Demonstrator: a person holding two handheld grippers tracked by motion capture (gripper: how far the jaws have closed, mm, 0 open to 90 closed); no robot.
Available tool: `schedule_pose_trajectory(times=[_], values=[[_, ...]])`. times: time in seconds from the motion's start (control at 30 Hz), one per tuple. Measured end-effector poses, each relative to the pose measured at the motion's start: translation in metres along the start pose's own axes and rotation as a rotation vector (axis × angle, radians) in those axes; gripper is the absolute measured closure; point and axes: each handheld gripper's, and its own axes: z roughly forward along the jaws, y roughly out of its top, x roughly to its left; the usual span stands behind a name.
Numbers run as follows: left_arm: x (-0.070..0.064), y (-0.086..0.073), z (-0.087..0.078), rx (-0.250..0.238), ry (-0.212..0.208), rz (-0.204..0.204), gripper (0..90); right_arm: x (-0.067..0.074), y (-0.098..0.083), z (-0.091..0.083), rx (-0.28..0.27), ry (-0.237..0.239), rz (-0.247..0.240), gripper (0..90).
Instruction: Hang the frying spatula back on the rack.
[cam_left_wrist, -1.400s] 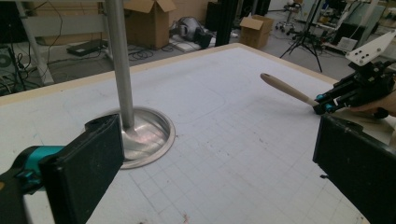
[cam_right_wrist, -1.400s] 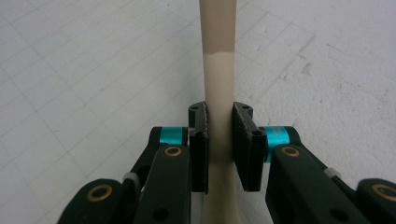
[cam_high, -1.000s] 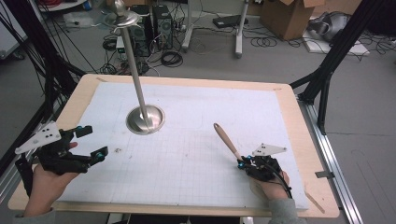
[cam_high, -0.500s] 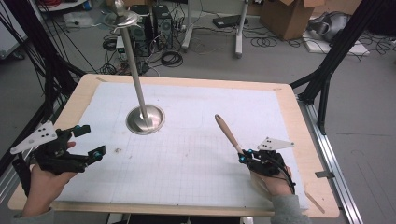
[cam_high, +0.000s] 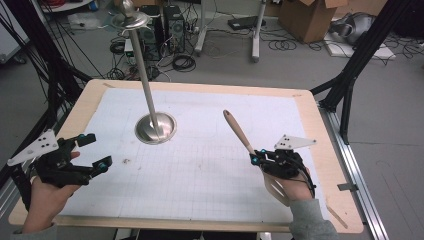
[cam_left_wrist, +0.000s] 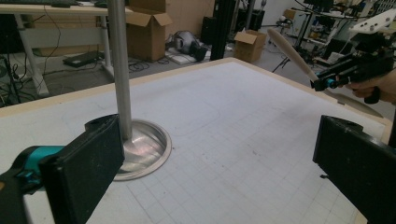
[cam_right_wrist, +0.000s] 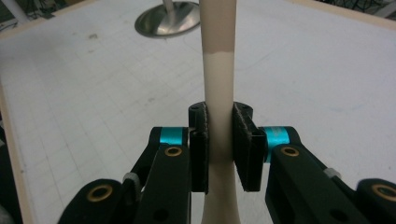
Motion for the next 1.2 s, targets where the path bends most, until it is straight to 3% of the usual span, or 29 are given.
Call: schedule_pose_trajectory(times=[0.3,0.5,1.2], values=[[-0.002,0.000,-0.005,-0.009,0.011,0.001,2.5,0.007,0.028,0.004,-0.012,0.022,-0.021,78.1],[-0.004,0.001,-0.010,-0.063,0.049,0.035,2.5,0.009,0.041,0.009,-0.025,0.045,-0.015,78.2],[-0.006,0.000,-0.015,-0.052,0.043,0.016,2.4,0.023,0.097,0.024,-0.051,0.109,-0.058,78.1]])
